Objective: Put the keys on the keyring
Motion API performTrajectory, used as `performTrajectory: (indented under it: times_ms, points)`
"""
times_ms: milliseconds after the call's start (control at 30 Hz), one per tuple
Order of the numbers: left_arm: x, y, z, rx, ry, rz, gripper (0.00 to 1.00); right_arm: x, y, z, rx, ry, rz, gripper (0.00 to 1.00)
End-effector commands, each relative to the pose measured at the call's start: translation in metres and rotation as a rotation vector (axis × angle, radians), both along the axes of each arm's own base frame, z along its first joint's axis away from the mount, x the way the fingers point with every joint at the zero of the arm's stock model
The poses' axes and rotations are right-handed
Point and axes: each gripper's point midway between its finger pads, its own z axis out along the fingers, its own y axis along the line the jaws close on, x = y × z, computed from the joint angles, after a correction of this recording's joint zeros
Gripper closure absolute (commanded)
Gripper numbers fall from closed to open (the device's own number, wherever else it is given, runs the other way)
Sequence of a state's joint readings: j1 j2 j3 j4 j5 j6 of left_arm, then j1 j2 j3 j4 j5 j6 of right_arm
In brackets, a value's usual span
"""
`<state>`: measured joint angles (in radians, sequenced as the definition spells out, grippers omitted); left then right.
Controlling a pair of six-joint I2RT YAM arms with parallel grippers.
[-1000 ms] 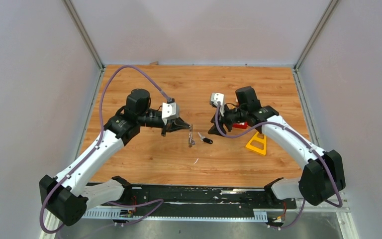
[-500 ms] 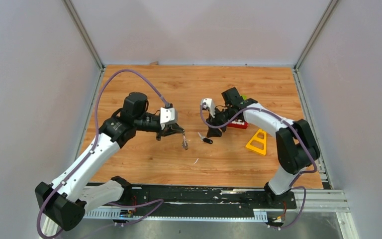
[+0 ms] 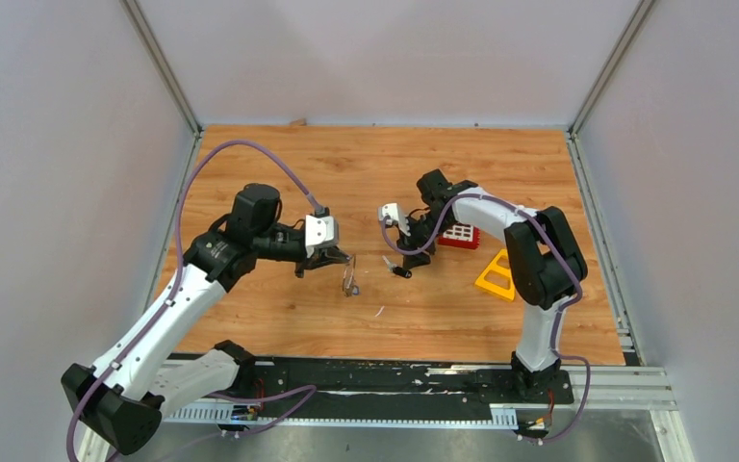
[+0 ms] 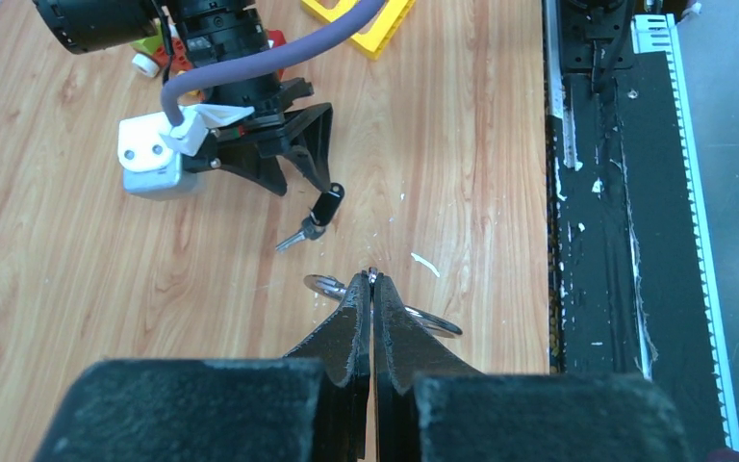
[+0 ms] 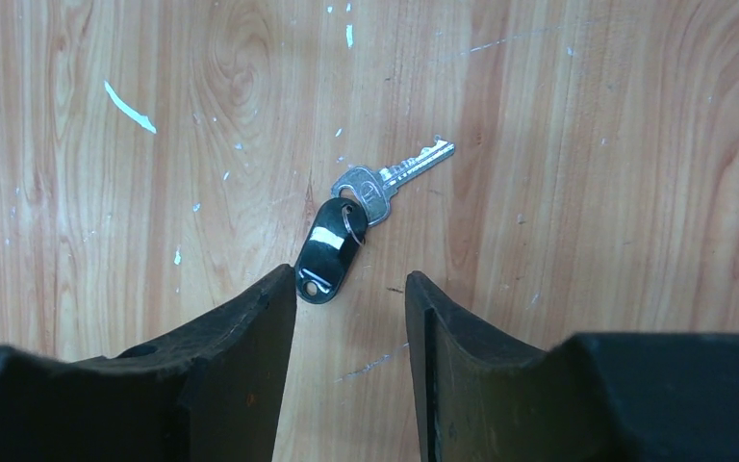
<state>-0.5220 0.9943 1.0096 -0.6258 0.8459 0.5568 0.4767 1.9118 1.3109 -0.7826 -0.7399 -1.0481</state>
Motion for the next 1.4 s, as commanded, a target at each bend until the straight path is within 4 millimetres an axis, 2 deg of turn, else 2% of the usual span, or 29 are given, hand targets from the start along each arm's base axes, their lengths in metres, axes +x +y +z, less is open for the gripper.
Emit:
performTrajectory:
  times_ms: [0,400,633,1100,1367]
  points:
    - [0.001,0.001,0.016,-0.031,-0.065,0.003,1.00,0.007,0.009,0.004,0.024,-0.078,0.089,0.55]
    - [0.002,0.002,0.018,-0.034,-0.073,0.009,1.00,0.012,0.021,-0.009,-0.029,-0.148,0.116,0.59]
    - [0.002,0.002,0.016,-0.033,-0.072,0.007,1.00,0.013,0.025,-0.013,-0.048,-0.168,0.131,0.65]
    - [0.001,0.003,0.017,-0.033,-0.079,0.006,1.00,0.010,0.027,-0.013,-0.048,-0.164,0.138,0.83]
    - [0.002,0.002,0.016,-0.031,-0.080,0.008,1.00,0.006,0.029,-0.005,-0.025,-0.153,0.138,0.96]
